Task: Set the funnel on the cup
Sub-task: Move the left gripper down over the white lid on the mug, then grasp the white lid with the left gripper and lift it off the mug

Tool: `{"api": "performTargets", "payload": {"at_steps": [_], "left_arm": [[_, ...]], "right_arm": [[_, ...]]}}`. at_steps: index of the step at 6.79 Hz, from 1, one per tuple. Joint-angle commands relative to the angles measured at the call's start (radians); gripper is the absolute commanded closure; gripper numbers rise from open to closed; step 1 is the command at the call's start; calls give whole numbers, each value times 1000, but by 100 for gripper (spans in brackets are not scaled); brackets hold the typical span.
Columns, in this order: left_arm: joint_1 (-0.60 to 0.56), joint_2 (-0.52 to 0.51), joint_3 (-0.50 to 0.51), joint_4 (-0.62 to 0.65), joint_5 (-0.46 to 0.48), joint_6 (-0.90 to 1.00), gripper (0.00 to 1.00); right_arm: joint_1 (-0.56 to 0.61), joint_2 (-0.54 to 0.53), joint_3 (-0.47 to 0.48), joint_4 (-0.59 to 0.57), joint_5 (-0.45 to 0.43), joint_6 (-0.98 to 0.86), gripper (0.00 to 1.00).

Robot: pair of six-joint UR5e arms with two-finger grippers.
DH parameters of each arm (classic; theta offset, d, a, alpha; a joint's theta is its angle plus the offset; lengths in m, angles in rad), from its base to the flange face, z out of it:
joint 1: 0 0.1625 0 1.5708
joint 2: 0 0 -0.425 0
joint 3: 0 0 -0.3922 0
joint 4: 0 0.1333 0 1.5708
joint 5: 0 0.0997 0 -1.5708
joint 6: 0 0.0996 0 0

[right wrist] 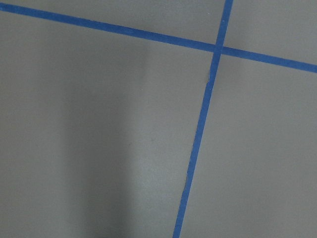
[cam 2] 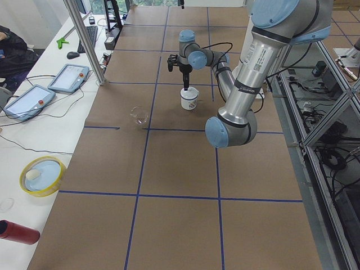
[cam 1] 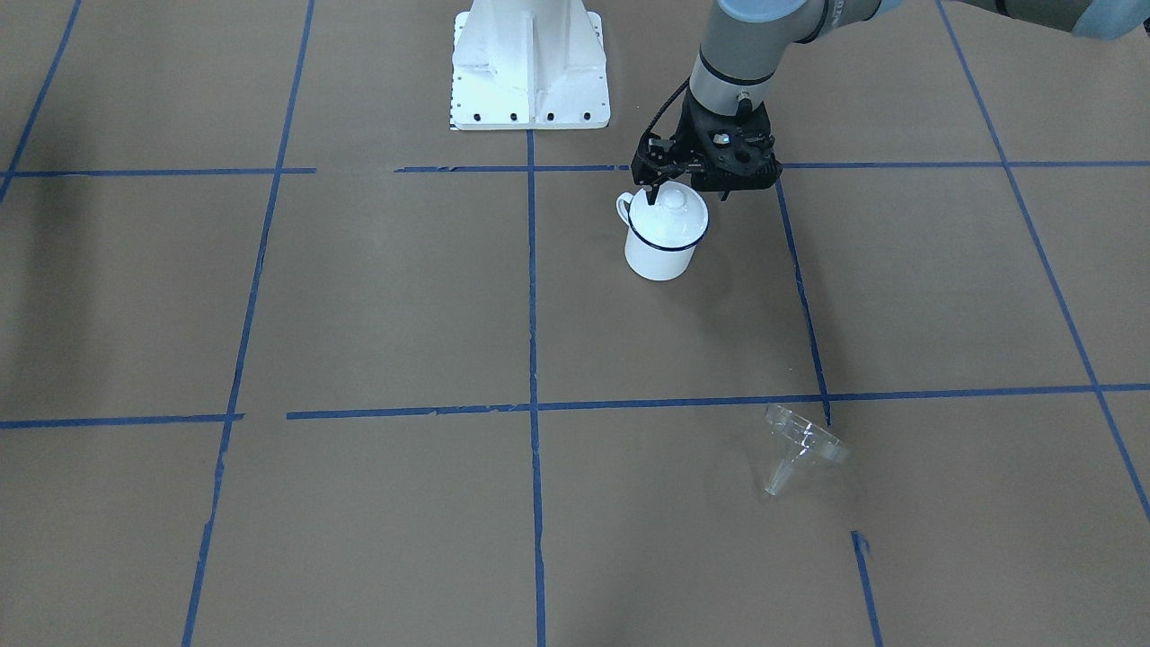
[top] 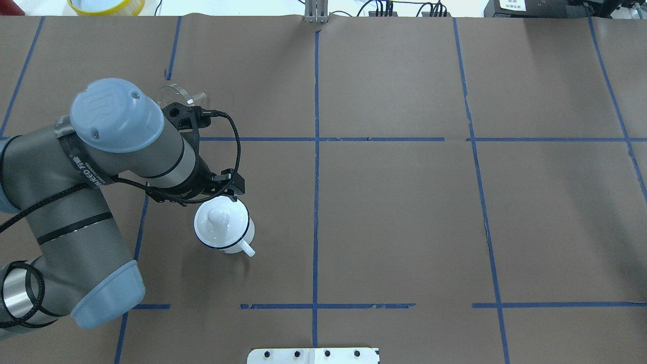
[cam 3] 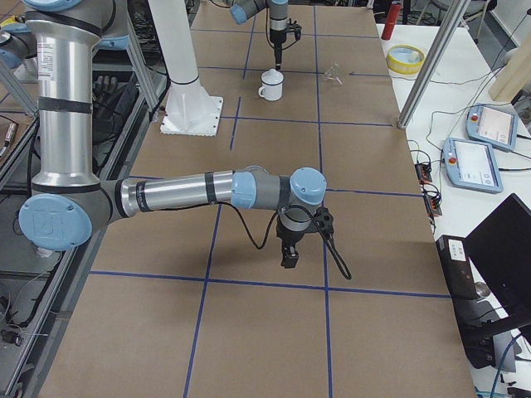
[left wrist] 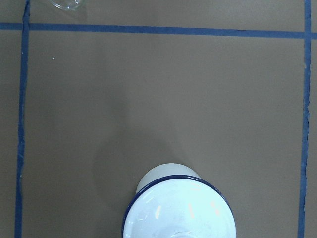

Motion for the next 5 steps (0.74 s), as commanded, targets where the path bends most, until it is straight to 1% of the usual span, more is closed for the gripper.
{"api": "performTargets", "payload": {"at_steps": [1,2,3,5], "left_arm": [[31,3,12,-8,31,-49,0],[34,3,12,-8,48,-50,3],[40,3,21,-8,46,-53,11],[44,3,23,-8,46,-64,23]], "right_arm": [[0,0,-1,0,0,0,0],[0,0,1,0,0,0,0],[0,0,1,0,0,0,0],[0,0,1,0,0,0,0]]}}
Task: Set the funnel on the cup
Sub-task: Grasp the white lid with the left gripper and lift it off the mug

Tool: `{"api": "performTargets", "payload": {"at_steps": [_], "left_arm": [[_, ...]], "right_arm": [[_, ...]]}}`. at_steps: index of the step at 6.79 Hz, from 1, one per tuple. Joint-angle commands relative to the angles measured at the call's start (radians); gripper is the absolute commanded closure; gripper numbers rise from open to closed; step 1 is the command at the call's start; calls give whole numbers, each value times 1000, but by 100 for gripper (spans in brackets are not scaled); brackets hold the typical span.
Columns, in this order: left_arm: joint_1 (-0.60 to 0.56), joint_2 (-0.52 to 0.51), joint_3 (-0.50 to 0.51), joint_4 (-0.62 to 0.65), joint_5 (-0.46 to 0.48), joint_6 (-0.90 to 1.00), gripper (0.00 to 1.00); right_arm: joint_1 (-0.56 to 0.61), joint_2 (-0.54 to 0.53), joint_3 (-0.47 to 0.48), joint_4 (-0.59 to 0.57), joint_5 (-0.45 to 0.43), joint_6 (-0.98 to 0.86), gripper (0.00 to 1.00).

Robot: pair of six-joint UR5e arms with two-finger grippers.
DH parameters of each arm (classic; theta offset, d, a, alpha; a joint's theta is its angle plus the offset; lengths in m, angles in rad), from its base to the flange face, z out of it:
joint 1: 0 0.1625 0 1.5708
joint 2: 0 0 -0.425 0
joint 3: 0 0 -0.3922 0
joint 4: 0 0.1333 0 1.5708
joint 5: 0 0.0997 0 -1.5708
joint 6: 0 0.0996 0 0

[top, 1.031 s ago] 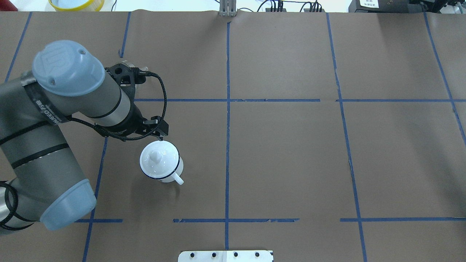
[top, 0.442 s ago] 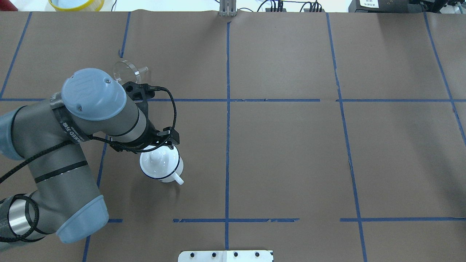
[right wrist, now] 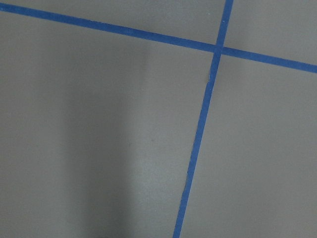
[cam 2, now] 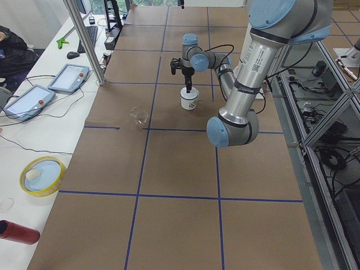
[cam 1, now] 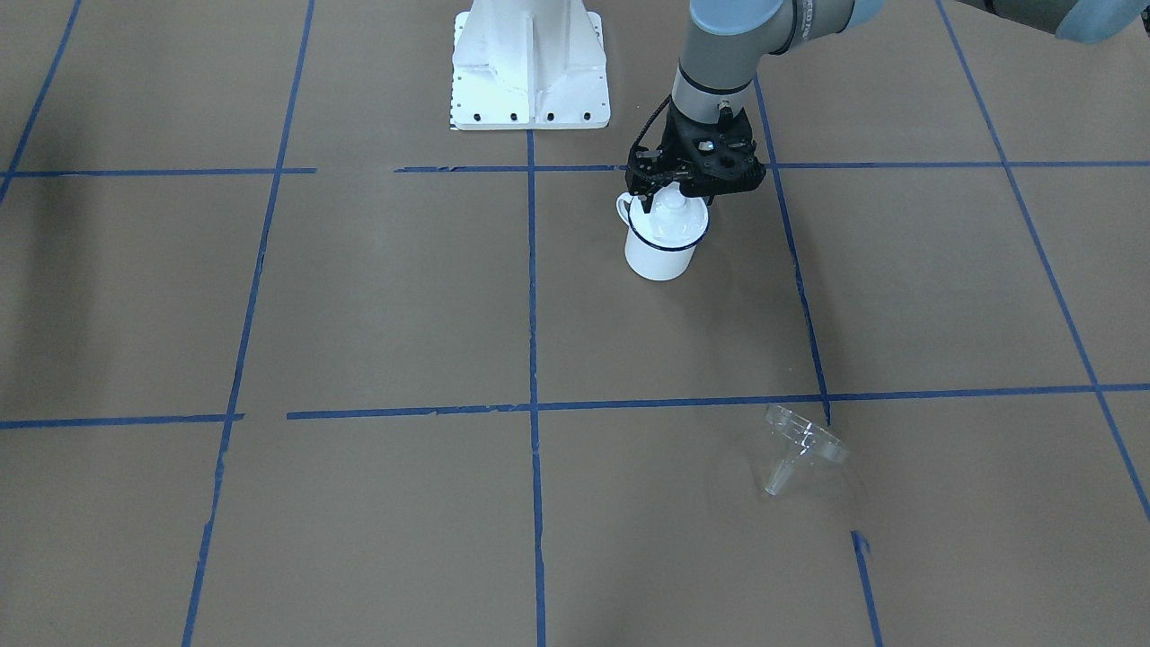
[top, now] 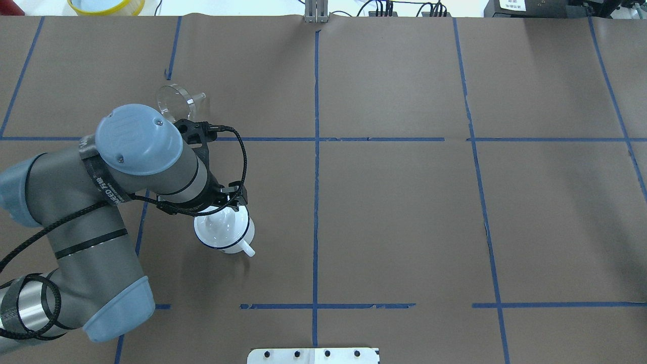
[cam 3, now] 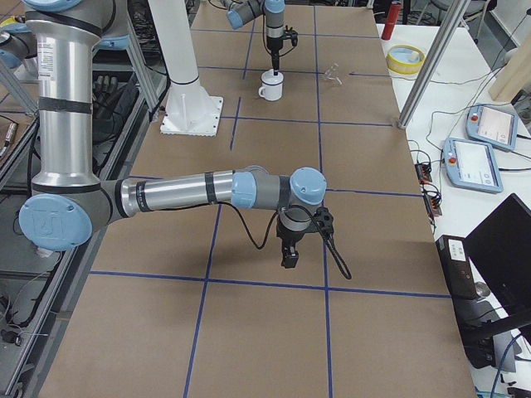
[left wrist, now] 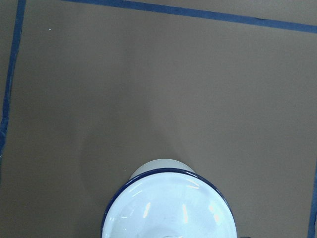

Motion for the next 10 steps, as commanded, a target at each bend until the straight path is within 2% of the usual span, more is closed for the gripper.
{"api": "performTargets", "payload": {"at_steps": [1,2,5,6,9,10], "left_arm": [[3,0,1,0,1,-5,28],[3,0,-1,0,-1,-5,40],[3,0,-8,0,-1,-5,87],[-4,0,-25,3,-2,-5,100],[-100,-2,-181,167,-4,46,100],[-152,6,-192,170,-4,161,100]], "right_arm": [[0,0,0,0,0,0,0],[0,0,-1,0,0,0,0],[0,0,0,0,0,0,0],[0,2,0,0,0,0,0],[0,0,0,0,0,0,0],[0,0,-1,0,0,0,0]]}}
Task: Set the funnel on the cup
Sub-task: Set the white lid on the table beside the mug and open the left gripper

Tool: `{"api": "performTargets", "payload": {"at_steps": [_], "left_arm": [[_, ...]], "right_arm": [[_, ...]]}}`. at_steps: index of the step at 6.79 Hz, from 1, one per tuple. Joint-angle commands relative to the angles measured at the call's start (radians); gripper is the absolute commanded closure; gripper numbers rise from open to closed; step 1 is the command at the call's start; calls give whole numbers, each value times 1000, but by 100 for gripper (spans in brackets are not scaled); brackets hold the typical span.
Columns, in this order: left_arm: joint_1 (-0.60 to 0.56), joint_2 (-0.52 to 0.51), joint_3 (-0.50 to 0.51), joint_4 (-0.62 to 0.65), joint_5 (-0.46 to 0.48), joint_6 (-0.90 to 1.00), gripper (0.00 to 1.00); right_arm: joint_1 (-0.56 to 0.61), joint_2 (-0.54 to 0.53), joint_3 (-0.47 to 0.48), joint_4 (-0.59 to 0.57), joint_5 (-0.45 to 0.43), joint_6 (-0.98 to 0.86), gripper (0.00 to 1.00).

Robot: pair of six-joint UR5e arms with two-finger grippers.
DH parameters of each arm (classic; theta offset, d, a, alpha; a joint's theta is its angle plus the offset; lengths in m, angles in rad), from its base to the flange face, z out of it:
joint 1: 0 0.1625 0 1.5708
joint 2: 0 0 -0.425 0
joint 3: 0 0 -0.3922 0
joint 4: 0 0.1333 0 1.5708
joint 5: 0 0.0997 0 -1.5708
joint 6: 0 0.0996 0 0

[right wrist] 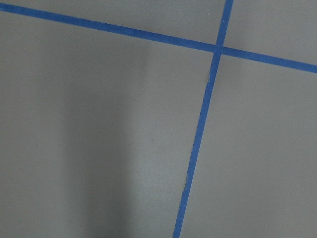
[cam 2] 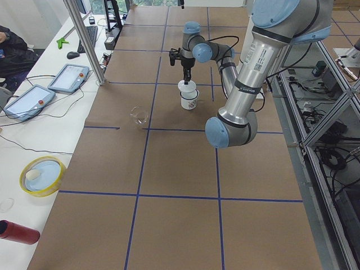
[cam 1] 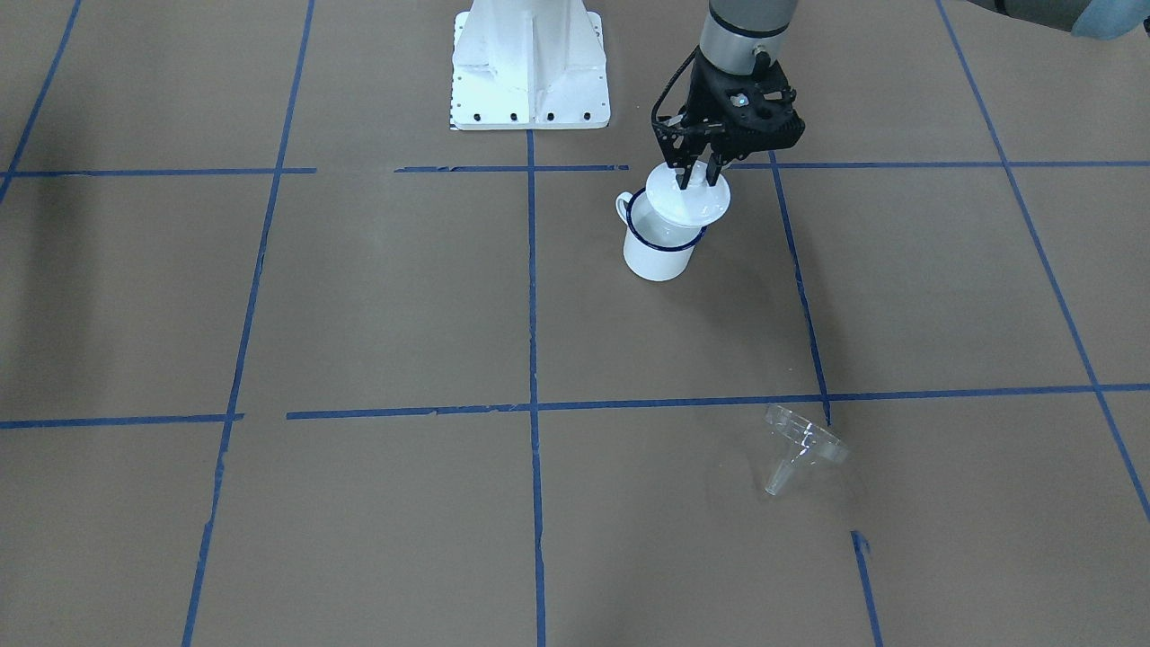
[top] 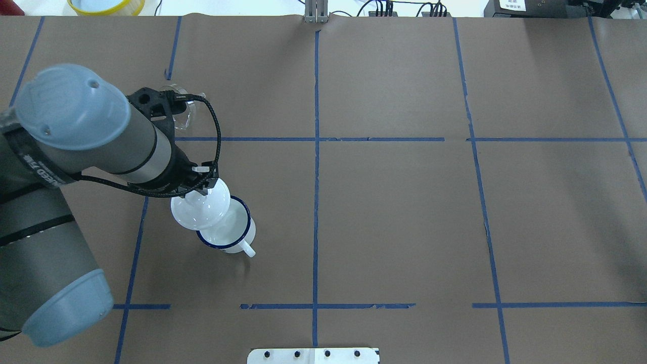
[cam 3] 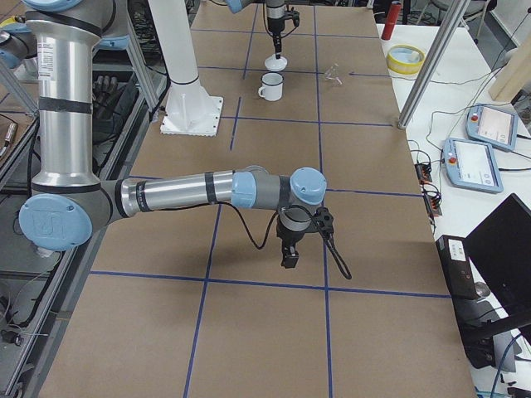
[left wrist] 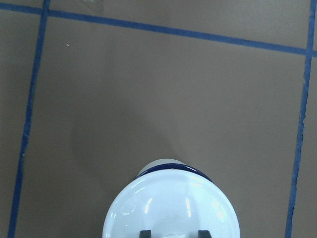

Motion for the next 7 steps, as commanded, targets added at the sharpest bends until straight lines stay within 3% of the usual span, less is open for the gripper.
{"api": "performTargets", "payload": {"at_steps": [1,4,7], "left_arm": [[-62,65,-40,13,3,163,100],[-59,249,-27,-215,6,170,100],[-1,271,148,-447,58,53,100]], "right_arm": [[0,0,1,0,0,0,0],[0,0,-1,-2,0,0,0],[0,0,1,0,0,0,0]]}}
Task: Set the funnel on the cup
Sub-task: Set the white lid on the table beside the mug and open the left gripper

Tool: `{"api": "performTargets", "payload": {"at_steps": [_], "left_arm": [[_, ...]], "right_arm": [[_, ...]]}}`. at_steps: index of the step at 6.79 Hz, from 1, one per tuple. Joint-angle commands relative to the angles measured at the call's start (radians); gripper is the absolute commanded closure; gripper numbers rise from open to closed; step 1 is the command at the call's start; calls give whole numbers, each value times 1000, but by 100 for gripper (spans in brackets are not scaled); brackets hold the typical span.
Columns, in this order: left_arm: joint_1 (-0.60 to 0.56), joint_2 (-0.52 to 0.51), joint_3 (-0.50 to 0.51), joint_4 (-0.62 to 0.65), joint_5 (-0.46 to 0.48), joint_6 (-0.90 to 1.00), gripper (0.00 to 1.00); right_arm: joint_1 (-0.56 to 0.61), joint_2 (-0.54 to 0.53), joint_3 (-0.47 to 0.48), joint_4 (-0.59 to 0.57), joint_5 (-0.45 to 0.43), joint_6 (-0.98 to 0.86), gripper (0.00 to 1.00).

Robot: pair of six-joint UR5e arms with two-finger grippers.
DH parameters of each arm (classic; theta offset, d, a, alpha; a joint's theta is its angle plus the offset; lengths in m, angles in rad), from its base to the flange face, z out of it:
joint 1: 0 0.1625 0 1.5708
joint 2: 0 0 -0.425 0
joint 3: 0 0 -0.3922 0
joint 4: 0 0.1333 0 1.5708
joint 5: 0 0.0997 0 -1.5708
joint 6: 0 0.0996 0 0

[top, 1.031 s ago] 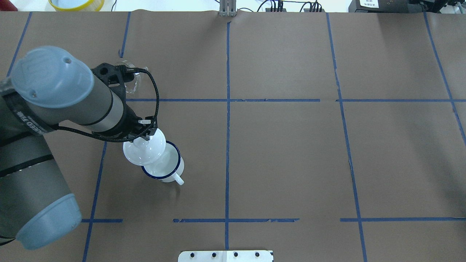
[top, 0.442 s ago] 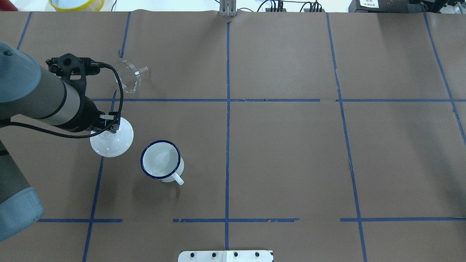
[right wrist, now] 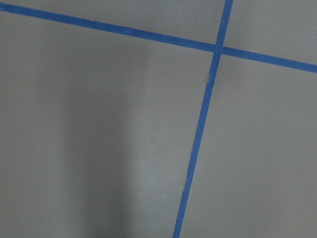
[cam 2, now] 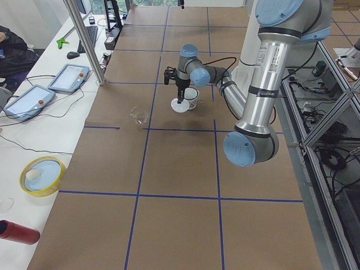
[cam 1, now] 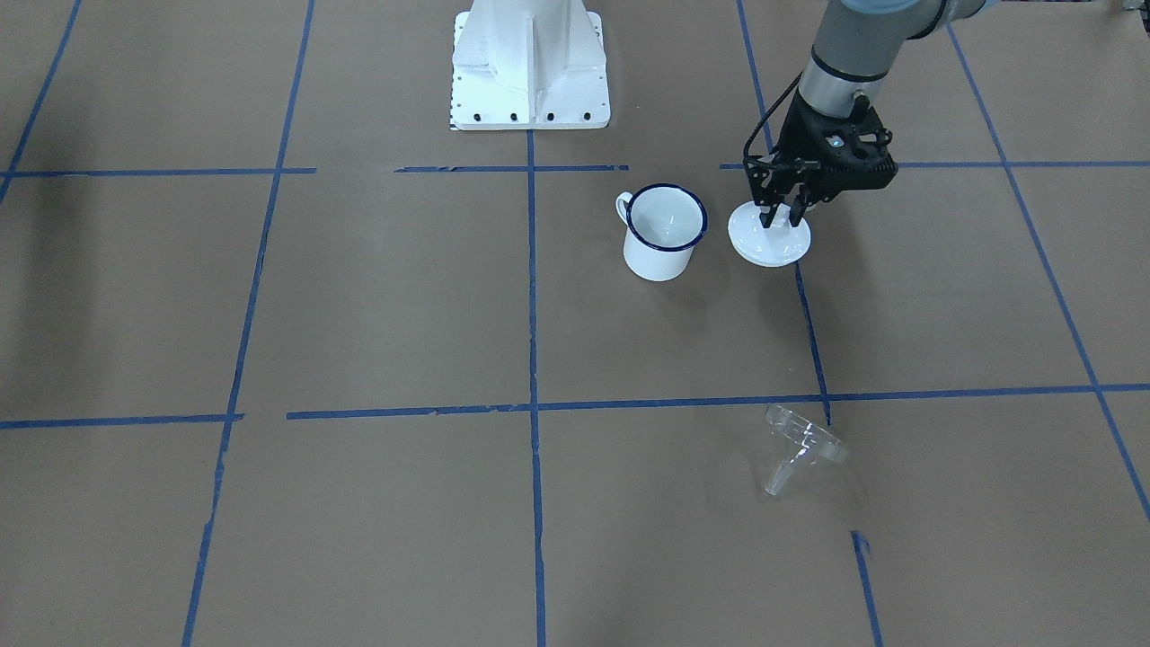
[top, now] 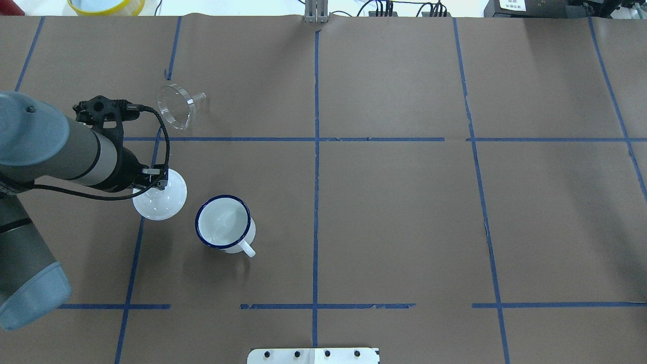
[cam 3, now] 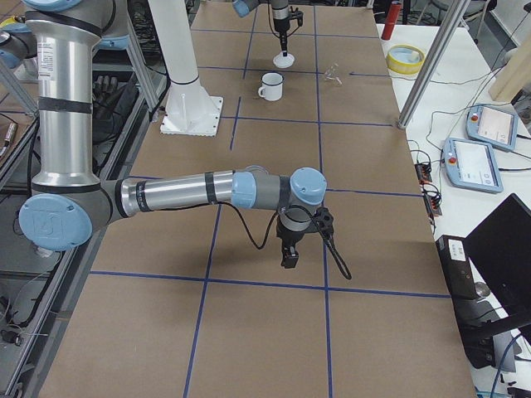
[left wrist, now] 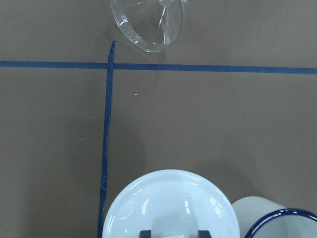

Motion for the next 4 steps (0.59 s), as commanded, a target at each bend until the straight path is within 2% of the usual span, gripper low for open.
{"api": "performTargets", "payload": {"at_steps": [1,4], "left_arm": [[35,10,80,-75,18,-34,100],[40,14,146,-142,18,-28,100]], "right_arm": [[0,-1,1,0,0,0,0],[0,-1,1,0,0,0,0]]}}
